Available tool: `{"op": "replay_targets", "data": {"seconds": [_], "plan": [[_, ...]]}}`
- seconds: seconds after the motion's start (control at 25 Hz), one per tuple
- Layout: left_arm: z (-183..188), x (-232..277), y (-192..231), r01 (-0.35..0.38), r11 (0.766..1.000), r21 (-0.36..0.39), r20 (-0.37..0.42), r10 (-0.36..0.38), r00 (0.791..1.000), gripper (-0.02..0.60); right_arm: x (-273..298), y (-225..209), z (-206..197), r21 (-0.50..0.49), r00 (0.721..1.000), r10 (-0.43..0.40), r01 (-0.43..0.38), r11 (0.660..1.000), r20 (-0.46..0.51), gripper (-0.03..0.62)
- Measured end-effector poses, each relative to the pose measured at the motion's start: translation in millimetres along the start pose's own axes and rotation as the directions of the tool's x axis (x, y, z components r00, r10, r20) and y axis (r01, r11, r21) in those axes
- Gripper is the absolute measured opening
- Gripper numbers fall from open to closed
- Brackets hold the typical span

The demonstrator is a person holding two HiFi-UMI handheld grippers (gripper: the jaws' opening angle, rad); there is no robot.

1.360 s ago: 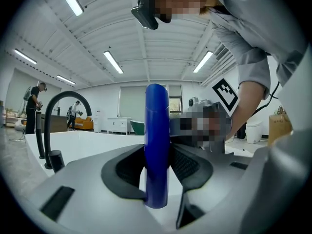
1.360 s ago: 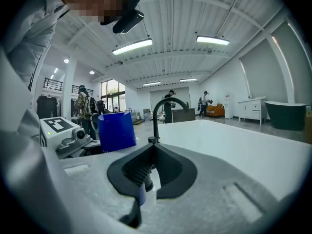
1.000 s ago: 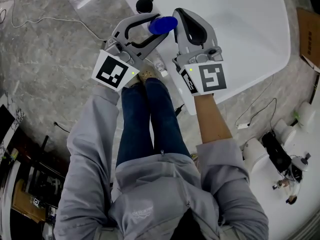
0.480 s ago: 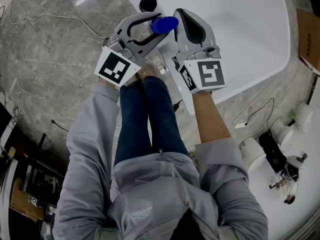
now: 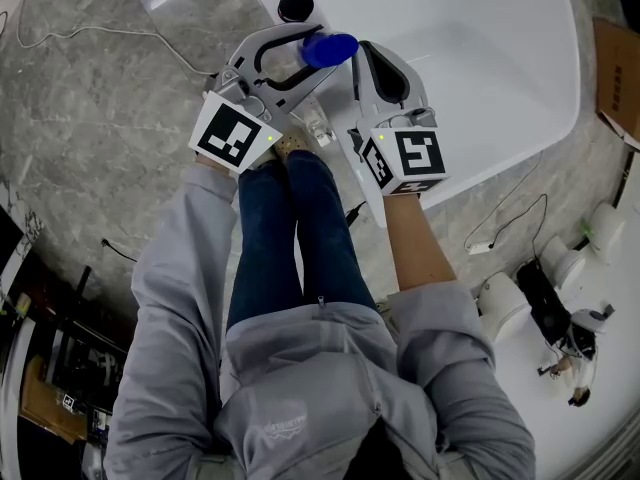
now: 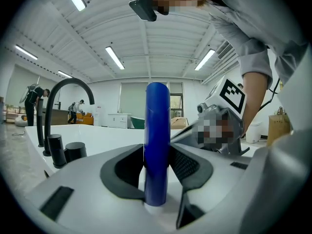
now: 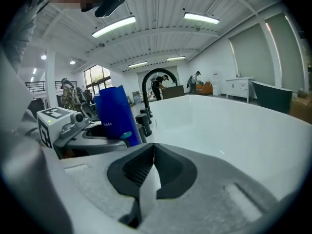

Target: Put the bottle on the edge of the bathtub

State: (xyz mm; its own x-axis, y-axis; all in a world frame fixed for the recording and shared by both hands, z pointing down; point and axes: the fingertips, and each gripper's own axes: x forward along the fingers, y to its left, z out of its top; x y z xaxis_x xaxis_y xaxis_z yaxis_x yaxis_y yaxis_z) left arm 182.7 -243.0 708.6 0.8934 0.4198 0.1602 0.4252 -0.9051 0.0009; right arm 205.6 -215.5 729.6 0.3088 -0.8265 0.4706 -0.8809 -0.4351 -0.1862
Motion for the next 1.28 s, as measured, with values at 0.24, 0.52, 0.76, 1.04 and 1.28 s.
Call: {"op": "replay_targets", "data": {"seconds": [0.24, 0.52, 0.76, 1.04, 1.28], "plan": [[-6.5, 1.8, -2.4, 0.008, 1.0, -0.002, -0.029, -0.008, 1.0, 0.217, -5.7, 6.7, 1.7, 0.002, 1.0, 0.016, -0.016, 1.0, 0.008, 0.003], [-6.6, -22.5, 7.0, -0.098, 0.986, -0.133, -0.038, 0.093, 0.995, 0.241, -23.9, 13.1, 0.5, 0.013, 1.0, 0.011, -0.01, 1.0, -0.003, 0.003], [-1.2, -60.4, 9.3, -0.219, 0.956, -0.197, -0.095, 0.204, 0.974, 0.239, -43.4, 21.2, 11.6, 0.034, 1.0, -0.006, 0.006, 0.999, 0.004, 0.003], [58.7, -106.7, 5.8, -0.35, 0.897, -0.27, -0.069, 0.345, 0.936, 0.015, -77.8, 47.3, 54.6, 0.015, 0.999, 0.001, -0.002, 1.0, 0.054, 0.003], [130.3, -141.3, -20.0, -0.419, 0.854, -0.31, -0.056, 0.423, 0.904, 0.005, -132.1, 63.7, 110.8, -0.018, 0.994, -0.023, 0.025, 1.0, 0.103, 0.003]]}}
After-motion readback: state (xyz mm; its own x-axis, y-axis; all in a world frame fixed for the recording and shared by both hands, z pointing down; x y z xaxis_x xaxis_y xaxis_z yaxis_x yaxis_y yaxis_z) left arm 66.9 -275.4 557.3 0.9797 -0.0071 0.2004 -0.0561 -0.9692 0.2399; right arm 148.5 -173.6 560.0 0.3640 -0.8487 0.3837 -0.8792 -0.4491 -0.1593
